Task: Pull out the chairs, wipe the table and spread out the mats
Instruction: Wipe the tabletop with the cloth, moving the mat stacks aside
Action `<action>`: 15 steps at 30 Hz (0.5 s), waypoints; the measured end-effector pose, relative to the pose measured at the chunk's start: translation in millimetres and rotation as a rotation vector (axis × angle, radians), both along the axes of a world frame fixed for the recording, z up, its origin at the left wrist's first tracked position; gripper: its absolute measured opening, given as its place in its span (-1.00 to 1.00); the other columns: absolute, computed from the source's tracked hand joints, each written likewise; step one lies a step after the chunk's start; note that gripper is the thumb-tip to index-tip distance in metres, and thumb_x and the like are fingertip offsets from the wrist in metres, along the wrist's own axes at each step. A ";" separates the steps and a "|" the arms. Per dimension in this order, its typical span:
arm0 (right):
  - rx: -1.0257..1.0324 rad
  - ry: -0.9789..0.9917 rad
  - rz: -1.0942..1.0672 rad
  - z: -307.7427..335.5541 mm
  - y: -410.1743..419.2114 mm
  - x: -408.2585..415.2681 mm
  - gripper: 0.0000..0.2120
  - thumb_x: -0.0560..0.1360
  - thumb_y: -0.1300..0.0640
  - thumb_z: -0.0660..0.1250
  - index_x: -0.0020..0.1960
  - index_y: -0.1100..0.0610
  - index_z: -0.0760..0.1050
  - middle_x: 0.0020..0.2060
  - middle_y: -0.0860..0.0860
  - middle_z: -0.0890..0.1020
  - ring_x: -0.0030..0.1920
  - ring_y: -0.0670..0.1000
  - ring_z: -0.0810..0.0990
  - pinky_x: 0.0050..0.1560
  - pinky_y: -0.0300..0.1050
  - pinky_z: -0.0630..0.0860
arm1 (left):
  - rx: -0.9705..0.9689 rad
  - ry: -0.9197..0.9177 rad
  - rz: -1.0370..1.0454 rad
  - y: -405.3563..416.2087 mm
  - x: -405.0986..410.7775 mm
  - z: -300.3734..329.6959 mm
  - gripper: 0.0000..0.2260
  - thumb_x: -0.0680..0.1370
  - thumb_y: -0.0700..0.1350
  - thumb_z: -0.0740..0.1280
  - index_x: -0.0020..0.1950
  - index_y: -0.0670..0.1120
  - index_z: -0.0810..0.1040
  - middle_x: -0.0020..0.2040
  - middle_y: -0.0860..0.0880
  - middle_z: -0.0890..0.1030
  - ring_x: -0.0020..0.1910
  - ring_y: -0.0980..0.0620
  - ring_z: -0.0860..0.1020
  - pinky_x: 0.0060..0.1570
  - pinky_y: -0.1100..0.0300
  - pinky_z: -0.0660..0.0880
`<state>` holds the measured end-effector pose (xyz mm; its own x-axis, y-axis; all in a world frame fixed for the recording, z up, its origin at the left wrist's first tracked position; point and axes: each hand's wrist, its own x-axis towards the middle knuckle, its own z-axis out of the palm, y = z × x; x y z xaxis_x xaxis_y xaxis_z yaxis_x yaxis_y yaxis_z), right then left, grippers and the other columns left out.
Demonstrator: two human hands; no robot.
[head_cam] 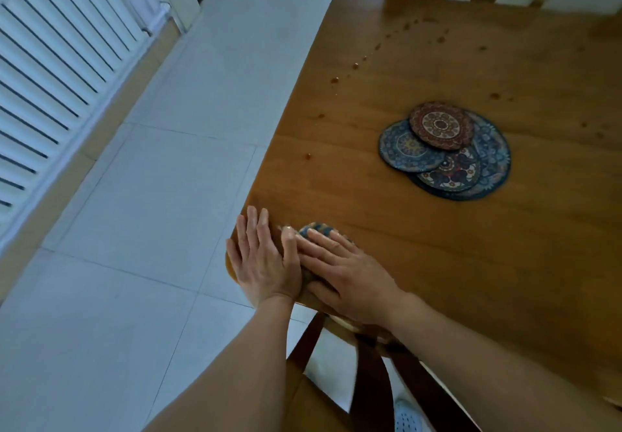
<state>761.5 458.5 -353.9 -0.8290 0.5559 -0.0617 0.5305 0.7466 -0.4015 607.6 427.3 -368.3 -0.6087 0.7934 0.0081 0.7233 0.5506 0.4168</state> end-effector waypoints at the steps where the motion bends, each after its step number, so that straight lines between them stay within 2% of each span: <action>1: 0.005 -0.021 -0.011 -2.5 -6.3 19.2 -0.50 0.65 -0.10 0.03 0.57 -0.10 0.08 0.57 -0.14 0.04 0.57 -0.11 -0.13 0.55 -0.10 -0.21 | 0.004 -0.013 -0.003 -0.9 -0.7 0.7 -0.33 0.53 0.25 -0.19 0.55 0.02 0.22 0.60 0.05 0.11 0.59 0.09 -0.04 0.54 0.04 -0.20; 3: 0.031 -0.059 -0.135 -6.7 -15.7 56.9 -0.48 0.63 -0.11 0.05 0.57 -0.09 0.11 0.57 -0.13 0.04 0.57 -0.11 -0.11 0.55 -0.03 -0.13 | 0.018 -0.085 -0.011 -1.6 -3.2 3.1 -0.31 0.51 0.29 -0.21 0.56 0.04 0.21 0.61 0.07 0.09 0.59 0.11 -0.07 0.53 0.05 -0.24; 6: 0.051 -0.094 -0.418 -6.0 -22.5 79.9 -0.45 0.61 -0.13 0.04 0.56 -0.04 0.14 0.58 -0.07 0.09 0.58 -0.05 -0.02 0.52 0.08 0.04 | 0.060 -0.318 -0.018 -2.2 -10.4 11.6 -0.27 0.48 0.34 -0.23 0.59 0.06 0.12 0.61 0.12 0.02 0.57 0.20 -0.14 0.52 0.10 -0.30; 9: 0.039 -0.117 -0.603 -6.4 -25.2 53.6 -0.43 0.60 -0.16 -0.05 0.57 -0.02 0.07 0.58 -0.05 0.04 0.58 -0.03 -0.06 0.54 -0.01 -0.12 | 0.110 -0.630 0.000 -4.0 -16.9 24.3 -0.30 0.50 0.35 -0.16 0.59 0.10 0.03 0.60 0.18 -0.01 0.54 0.28 -0.15 0.51 0.12 -0.32; 12: 0.049 -0.126 -0.612 -4.8 -24.5 11.1 -0.40 0.58 -0.19 -0.11 0.58 -0.02 0.05 0.58 -0.05 0.01 0.57 -0.06 -0.15 0.53 -0.09 -0.26 | 0.109 -0.835 -0.025 -7.1 -26.4 37.8 -0.33 0.53 0.35 -0.12 0.59 0.11 0.01 0.60 0.20 -0.03 0.53 0.31 -0.16 0.49 0.19 -0.34; 15: 0.048 -0.116 -0.489 -0.1 -24.3 -37.4 -0.40 0.59 -0.20 -0.08 0.59 -0.04 -0.01 0.59 -0.08 -0.05 0.56 -0.07 -0.22 0.53 -0.06 -0.28 | 0.078 -0.905 -0.049 -10.4 -31.9 44.0 -0.45 0.63 0.26 -0.10 0.59 0.11 0.02 0.60 0.19 -0.03 0.53 0.28 -0.16 0.44 0.25 -0.33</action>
